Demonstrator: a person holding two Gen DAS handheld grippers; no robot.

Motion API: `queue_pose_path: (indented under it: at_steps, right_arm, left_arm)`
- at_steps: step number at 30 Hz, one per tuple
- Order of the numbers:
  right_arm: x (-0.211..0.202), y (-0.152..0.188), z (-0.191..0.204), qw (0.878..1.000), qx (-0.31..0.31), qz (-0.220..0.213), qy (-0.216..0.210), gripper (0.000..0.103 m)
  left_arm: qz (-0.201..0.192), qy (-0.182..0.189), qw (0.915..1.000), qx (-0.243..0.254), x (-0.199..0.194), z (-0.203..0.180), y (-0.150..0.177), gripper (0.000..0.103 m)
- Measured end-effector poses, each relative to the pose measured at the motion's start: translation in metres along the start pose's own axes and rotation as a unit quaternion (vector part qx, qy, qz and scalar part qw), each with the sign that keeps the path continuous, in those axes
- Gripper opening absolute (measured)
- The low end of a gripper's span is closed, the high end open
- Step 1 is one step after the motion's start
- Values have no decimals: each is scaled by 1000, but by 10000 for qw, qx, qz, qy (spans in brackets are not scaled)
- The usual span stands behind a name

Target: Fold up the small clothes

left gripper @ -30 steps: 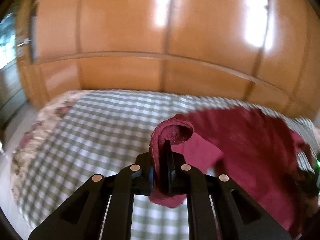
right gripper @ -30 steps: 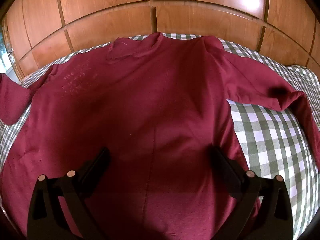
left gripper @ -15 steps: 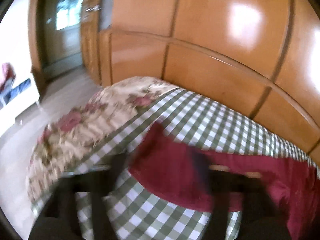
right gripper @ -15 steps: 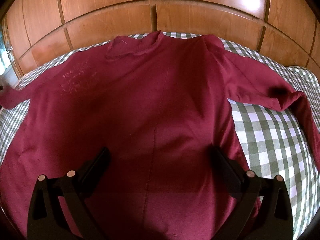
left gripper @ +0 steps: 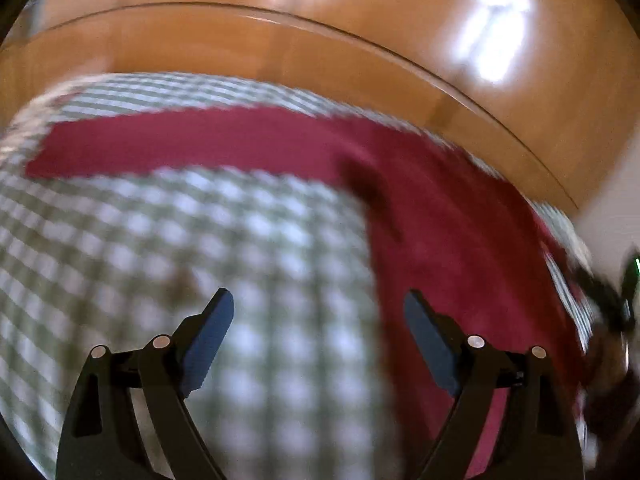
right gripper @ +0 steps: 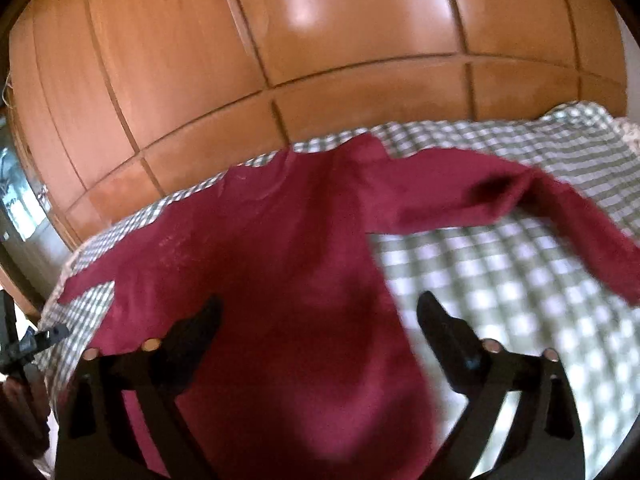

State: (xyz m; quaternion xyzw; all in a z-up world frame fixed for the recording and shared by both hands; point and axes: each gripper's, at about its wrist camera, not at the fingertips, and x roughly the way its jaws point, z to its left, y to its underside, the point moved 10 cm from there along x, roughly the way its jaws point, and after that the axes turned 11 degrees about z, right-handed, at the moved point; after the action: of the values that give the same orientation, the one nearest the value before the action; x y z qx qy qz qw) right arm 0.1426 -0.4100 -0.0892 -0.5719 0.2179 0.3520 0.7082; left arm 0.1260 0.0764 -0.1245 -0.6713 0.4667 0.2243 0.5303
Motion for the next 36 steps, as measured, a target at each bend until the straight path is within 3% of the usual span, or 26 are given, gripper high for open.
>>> queue_pose_path:
  at_steps: [4, 9, 11, 12, 13, 14, 16, 21, 23, 26, 27, 28, 29, 31, 33, 35, 36]
  right_arm:
    - [-26, 33, -30, 9973, 215, 541, -437, 74]
    - [-38, 93, -50, 9915, 396, 1143, -480, 55]
    - [-39, 116, -42, 9871, 500, 1301, -790, 48]
    - [-39, 120, -38, 9870, 469, 1276, -862, 48]
    - [-40, 123, -33, 9877, 386, 1218, -902, 36]
    - [-41, 124, -25, 9871, 282, 1204, -1018, 11]
    - [-43, 125, -15, 9828, 268, 1312, -1276, 8]
    - [-88, 116, -22, 9808, 91, 969, -1689, 8]
    - [-90, 127, -28, 9798, 48, 1116, -1659, 8]
    - [-70, 152, -26, 9715, -55, 1671, -1679, 12]
    - [-65, 156, -24, 9692, -85, 1759, -1720, 14]
    - [-64, 152, -23, 9686, -38, 1704, -1808, 24]
    - [-65, 141, -23, 9671, 79, 1577, -1993, 45]
    - [-69, 116, -27, 9700, 256, 1177, -2113, 58]
    - [-66, 89, -40, 9759, 448, 814, -1975, 58]
    - [-54, 66, -63, 9802, 904, 613, -1651, 58]
    - [-44, 52, -84, 9759, 1405, 475, -1603, 58]
  left_arm:
    - [433, 473, 9972, 386, 8, -38, 44, 76]
    - [518, 334, 9966, 543, 6, -44, 67, 63]
    - [557, 403, 9964, 491, 5, -46, 74, 53]
    - [610, 434, 9959, 505, 6, -48, 75, 40]
    - [662, 466, 9954, 520, 7, -48, 77, 26]
    - [703, 483, 9949, 539, 8, -50, 77, 21]
    - [666, 330, 9954, 600, 2, -52, 74, 3]
    - [598, 50, 9965, 578, -22, -40, 73, 3]
    - [715, 38, 9957, 587, -22, -36, 83, 3]
    - [953, -113, 9923, 786, -12, -32, 98, 3]
    - [949, -98, 9921, 818, -14, -32, 95, 3]
    - [937, -125, 9920, 832, -15, -32, 90, 11]
    - [891, -223, 9924, 821, -16, -31, 81, 20]
    - [596, -429, 9942, 790, -21, -31, 61, 82]
    - [75, -527, 9960, 720, -28, -32, 31, 86]
    - [-92, -551, 9966, 610, -22, -37, 8, 87]
    - [-224, -617, 9966, 488, -15, -39, -7, 87]
